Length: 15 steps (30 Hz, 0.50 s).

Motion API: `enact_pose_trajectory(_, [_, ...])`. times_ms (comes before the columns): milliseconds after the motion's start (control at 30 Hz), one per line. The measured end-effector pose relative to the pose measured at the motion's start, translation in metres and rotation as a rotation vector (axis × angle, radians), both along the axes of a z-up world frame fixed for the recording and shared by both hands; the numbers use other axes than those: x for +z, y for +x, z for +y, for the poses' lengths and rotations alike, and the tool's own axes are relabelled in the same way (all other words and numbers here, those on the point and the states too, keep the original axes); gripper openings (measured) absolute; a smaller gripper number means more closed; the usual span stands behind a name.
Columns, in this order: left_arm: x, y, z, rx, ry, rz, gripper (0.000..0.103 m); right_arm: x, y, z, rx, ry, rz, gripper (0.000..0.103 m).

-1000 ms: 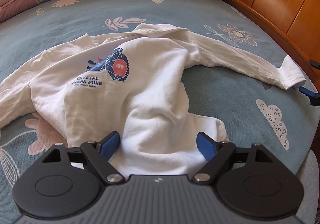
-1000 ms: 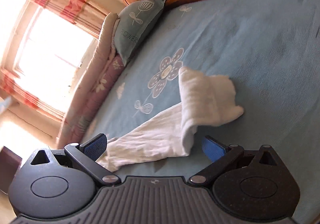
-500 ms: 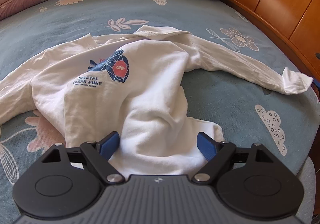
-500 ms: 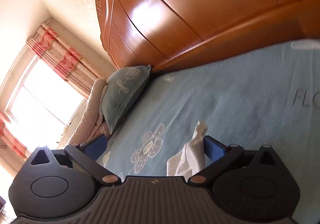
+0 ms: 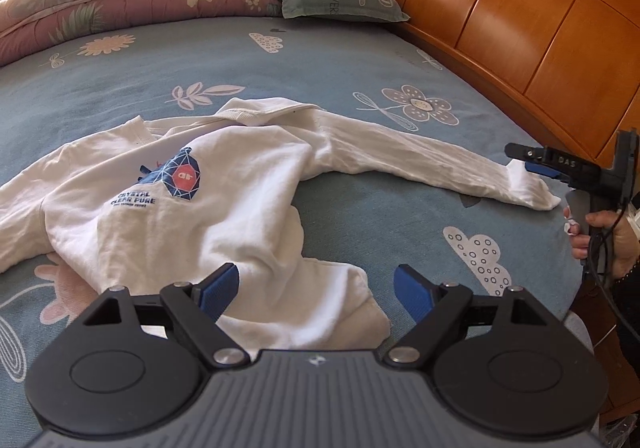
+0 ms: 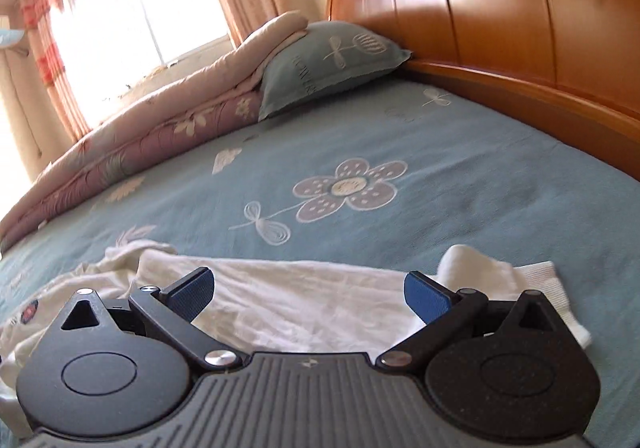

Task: Fold clothes

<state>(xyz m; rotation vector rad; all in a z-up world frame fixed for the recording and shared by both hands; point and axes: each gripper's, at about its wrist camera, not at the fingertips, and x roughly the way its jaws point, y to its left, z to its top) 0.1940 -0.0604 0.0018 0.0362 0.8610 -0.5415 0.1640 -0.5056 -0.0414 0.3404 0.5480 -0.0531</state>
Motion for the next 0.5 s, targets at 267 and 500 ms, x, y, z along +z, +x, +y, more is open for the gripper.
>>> enact_pose_trajectory(267, [-0.009, -0.004, 0.026, 0.045, -0.005, -0.002, 0.085, -0.049, 0.01, 0.036, 0.087, -0.216, 0.159, 0.103])
enact_pose_trajectory(500, [0.0, -0.001, 0.044, 0.055, -0.054, -0.051, 0.085, -0.03, 0.032, 0.056, 0.087, -0.343, 0.29, 0.103])
